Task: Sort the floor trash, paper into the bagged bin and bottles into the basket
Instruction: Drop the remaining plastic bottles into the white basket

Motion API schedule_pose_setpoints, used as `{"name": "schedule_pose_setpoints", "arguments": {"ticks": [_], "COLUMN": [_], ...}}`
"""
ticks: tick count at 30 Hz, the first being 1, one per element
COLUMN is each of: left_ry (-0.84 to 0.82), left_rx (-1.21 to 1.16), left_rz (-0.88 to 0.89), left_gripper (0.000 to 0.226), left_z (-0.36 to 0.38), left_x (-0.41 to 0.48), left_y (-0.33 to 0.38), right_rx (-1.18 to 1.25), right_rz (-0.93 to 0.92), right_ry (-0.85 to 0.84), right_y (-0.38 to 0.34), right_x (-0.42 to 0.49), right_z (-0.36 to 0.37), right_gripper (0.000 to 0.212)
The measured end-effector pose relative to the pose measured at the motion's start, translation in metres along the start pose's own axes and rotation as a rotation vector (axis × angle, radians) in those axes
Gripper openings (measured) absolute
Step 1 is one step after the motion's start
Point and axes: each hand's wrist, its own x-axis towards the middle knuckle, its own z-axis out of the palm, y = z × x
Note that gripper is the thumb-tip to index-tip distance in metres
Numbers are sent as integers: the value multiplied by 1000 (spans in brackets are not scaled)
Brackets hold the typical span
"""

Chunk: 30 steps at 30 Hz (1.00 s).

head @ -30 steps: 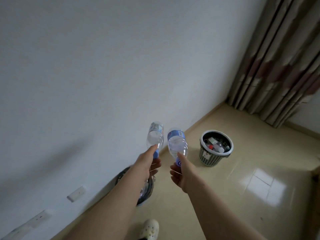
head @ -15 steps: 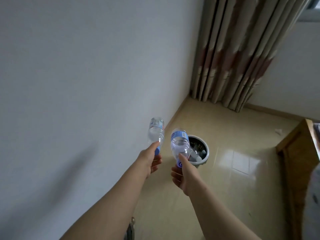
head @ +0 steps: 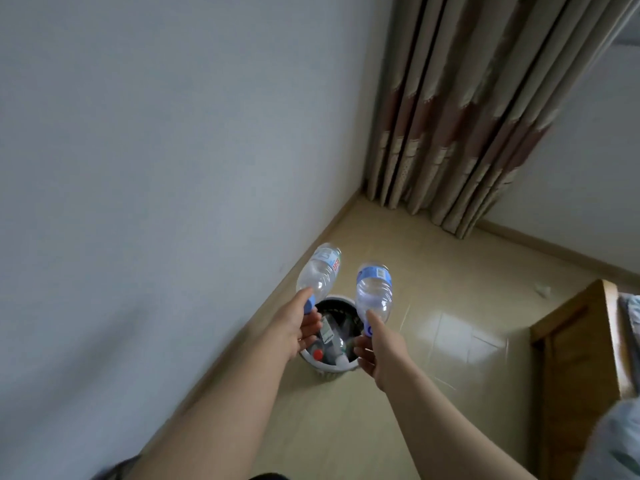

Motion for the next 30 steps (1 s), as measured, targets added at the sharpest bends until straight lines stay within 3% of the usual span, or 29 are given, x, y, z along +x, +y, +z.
{"name": "schedule_pose_setpoints", "arguments": {"ticks": [18,23,30], "left_ry": [216,320,411], "left_rx": [11,-74,-255], "left_rz": [-73,-52,-202], "left_gripper": [34,33,38], "left_z": [63,98,142], "left_x": [119,139,164], "left_y": [61,44,-24], "right_rx": [-133,-300,-584], "right_rz": [167,169,137], "right_ry": [-163,-222,-286], "right_y": [-96,-115,-127], "right_x": [142,176,241], "right_z": [9,-14,-68], "right_gripper": [28,31,33]}}
